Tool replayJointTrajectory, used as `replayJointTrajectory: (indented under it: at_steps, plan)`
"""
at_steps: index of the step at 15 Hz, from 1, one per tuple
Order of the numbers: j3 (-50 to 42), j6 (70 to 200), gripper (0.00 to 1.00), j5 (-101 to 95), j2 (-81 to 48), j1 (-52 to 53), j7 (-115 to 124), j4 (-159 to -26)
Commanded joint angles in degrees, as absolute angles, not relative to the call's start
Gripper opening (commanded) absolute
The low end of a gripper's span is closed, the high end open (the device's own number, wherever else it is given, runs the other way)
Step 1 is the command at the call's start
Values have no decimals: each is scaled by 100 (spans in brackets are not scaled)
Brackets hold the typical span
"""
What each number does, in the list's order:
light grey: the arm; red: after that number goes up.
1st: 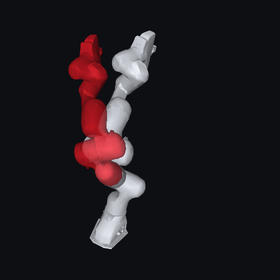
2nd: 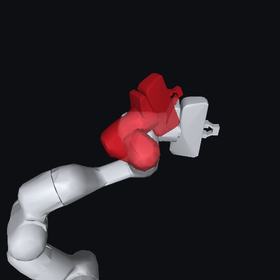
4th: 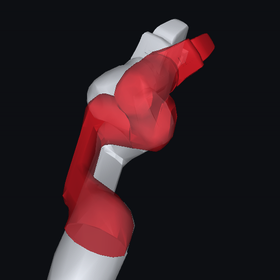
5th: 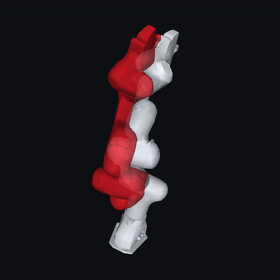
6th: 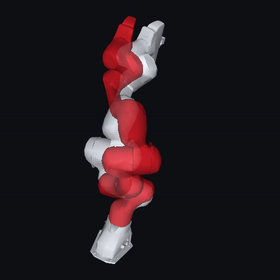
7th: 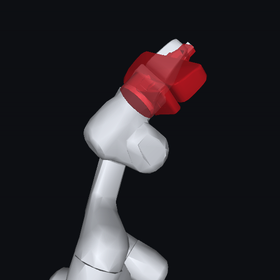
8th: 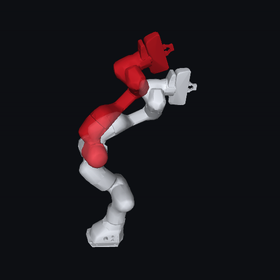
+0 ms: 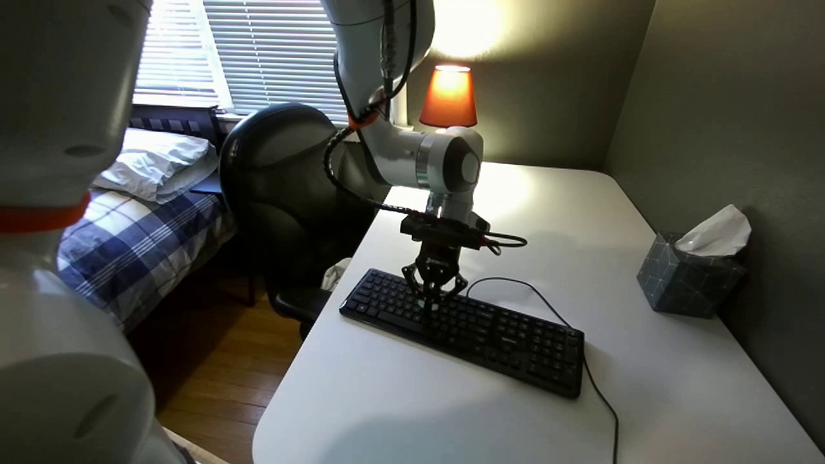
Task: Press a key on the keyboard.
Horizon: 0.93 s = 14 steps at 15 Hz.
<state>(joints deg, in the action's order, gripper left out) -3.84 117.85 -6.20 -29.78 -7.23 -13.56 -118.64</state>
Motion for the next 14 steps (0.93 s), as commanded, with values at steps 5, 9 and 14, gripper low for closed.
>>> replayJointTrajectory:
  at_steps: [5,9,14]
  plan:
    - [-343,11699,0,-578,-3156,-771,-1373,-11718]
    - [-354,11691,0,-576,-3227,-756,-1301,-11670]
    - [-339,11674,0,-543,-3282,-775,-1326,-11603]
